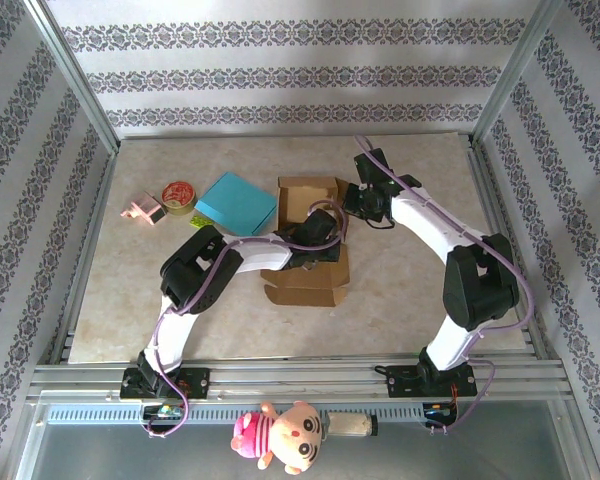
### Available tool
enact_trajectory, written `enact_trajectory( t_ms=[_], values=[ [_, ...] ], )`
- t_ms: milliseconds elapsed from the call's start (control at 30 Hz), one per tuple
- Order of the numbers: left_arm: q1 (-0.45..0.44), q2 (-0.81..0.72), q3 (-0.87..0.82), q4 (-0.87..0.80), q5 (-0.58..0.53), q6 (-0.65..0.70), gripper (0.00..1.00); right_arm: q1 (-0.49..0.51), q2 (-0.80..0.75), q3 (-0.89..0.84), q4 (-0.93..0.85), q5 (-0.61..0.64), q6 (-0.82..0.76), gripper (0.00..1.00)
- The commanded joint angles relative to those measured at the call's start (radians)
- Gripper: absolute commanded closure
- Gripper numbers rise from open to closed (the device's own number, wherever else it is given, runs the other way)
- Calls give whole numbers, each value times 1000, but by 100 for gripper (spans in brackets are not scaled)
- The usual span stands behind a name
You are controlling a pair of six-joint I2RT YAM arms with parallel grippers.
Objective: Fold the paper box
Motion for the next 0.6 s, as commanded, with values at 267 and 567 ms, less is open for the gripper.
enact_trajectory(
  t_ms=[267, 567],
  values=[
    [19, 30, 14, 61, 25, -20, 100, 93, -118, -244, 103, 189, 36, 89],
    [18, -2, -13, 122, 39, -54, 100, 123, -137, -369, 171, 213, 94, 90]
  ],
)
